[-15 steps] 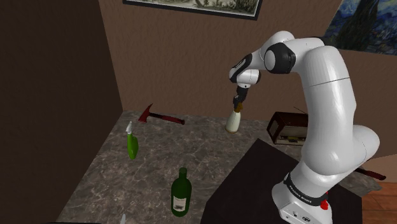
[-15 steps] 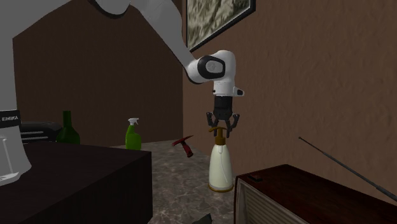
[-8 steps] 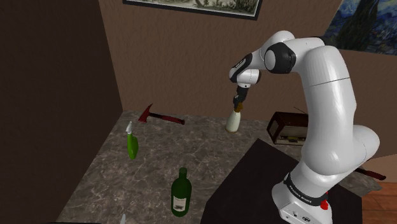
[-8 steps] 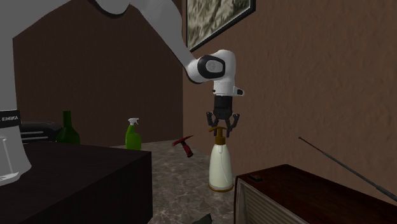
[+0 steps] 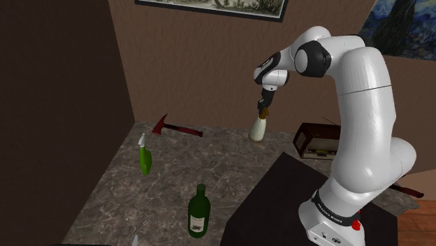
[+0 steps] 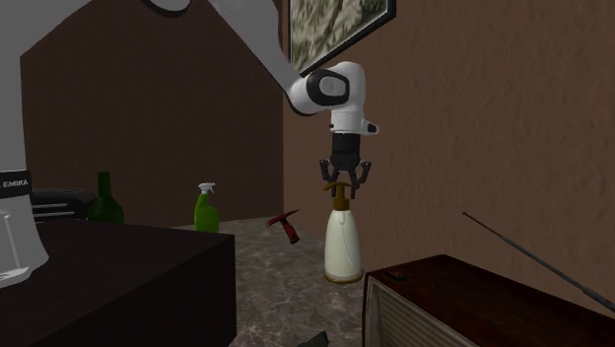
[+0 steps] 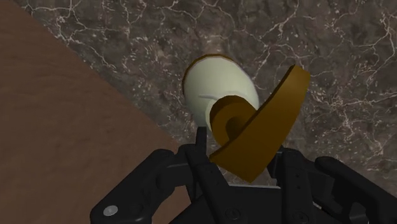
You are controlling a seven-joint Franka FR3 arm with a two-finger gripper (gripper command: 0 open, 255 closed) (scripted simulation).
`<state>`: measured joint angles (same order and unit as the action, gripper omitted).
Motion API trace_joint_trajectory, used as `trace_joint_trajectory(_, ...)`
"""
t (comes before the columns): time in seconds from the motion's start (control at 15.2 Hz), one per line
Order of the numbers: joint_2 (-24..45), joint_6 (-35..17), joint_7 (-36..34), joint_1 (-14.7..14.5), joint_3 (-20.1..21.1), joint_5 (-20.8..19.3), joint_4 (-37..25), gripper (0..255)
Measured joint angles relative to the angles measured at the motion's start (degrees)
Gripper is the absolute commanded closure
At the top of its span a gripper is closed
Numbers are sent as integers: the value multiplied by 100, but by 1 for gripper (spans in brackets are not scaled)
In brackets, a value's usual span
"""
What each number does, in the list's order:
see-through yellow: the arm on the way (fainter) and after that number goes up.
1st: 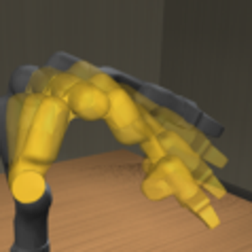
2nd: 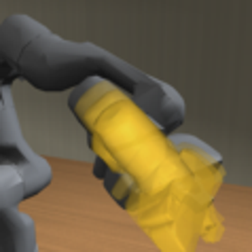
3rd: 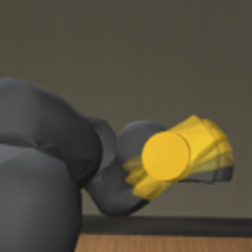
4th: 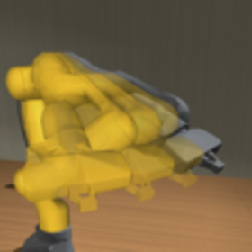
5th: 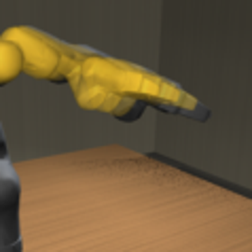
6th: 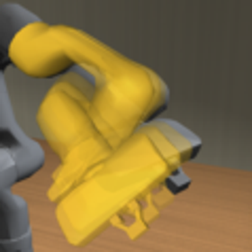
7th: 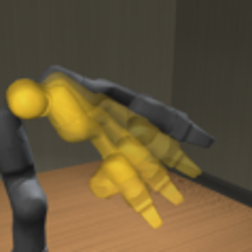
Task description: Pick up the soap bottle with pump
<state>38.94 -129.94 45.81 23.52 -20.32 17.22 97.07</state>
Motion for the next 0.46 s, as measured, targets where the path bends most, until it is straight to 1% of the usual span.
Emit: trace_joint_trajectory(0.46,-323,332,-79,-69,-100,-129,-18,255)
